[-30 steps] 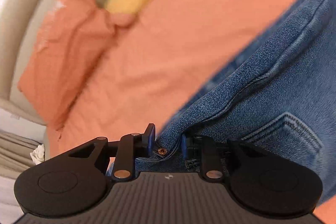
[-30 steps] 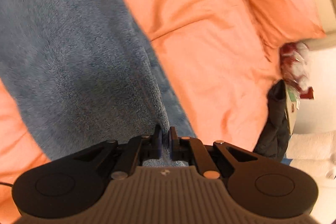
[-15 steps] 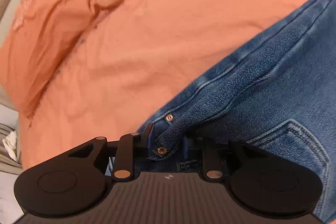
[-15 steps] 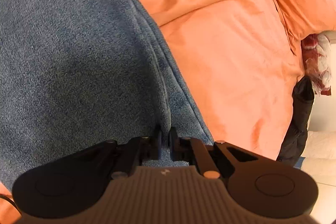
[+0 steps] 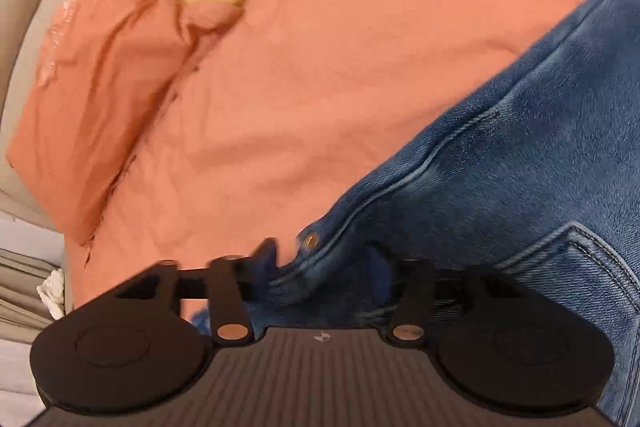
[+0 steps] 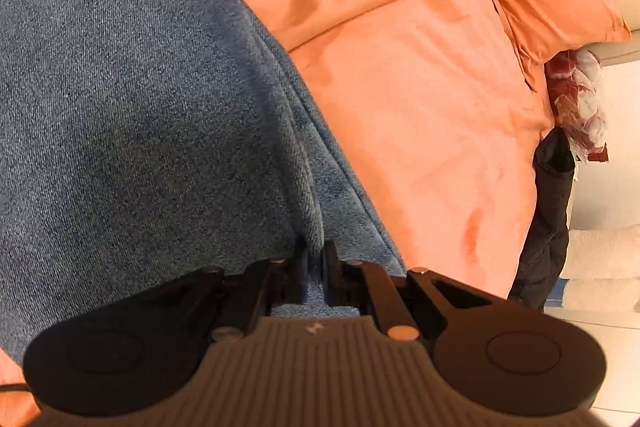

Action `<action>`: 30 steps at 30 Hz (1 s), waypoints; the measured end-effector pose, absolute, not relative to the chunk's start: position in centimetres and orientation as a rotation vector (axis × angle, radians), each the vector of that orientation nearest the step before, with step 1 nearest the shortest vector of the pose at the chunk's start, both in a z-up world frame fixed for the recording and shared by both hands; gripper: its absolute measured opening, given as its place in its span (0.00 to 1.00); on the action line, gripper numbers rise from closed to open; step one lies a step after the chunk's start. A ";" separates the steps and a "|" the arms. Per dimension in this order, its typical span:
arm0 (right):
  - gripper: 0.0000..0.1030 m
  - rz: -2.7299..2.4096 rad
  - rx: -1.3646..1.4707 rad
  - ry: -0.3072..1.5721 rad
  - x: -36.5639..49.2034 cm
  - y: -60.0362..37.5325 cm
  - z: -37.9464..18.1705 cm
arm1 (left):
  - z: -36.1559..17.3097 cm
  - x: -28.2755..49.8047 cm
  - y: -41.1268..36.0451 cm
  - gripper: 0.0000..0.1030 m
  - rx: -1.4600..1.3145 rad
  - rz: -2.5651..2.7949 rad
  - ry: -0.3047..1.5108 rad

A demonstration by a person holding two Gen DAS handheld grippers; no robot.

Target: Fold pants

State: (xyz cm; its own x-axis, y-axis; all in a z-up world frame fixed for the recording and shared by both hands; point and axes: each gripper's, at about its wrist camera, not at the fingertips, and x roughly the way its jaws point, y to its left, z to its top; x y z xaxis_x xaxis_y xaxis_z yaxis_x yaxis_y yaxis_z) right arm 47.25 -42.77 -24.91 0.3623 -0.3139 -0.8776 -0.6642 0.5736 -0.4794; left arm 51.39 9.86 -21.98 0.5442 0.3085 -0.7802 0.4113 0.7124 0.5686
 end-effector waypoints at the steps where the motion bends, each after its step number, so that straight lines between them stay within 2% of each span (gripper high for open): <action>1: 0.01 0.283 -0.994 1.228 47.3 -42.8 -24.8 | -21.0 51.3 10.3 0.74 0.794 -0.085 1.025; 7: 0.04 0.247 -0.961 1.215 47.8 -43.1 -24.2 | -16.0 49.9 13.8 0.74 0.684 -0.056 1.036; 10: 0.22 0.225 -0.932 1.184 46.9 -43.1 -22.6 | -15.1 48.0 15.8 0.66 0.620 0.035 1.043; 11: 0.32 0.219 -0.921 1.163 46.3 -42.9 -21.9 | -14.8 47.1 16.2 0.64 0.603 0.041 1.042; 12: 0.35 0.214 -0.904 1.140 45.4 -42.7 -21.1 | -14.7 46.1 16.6 0.64 0.589 0.033 1.036; 17: 0.34 0.227 -0.649 1.094 40.9 -40.4 -17.5 | -15.9 41.2 17.0 0.53 0.644 0.031 1.025; 23: 0.33 0.456 -0.307 1.086 33.8 -32.8 -14.7 | -17.0 36.9 17.3 0.53 0.713 0.000 1.016; 30: 0.32 0.726 -0.185 1.046 28.3 -20.1 -15.1 | -18.1 34.1 16.7 0.53 0.914 -0.048 0.952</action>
State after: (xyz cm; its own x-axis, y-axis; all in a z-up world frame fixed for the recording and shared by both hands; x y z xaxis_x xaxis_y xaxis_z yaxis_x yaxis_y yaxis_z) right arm 28.31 -20.07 -15.13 0.2948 0.4576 -0.8389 -0.6258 0.7559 0.1925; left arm 34.12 16.74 -18.13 0.6080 0.3402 -0.7174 0.4108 0.6384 0.6509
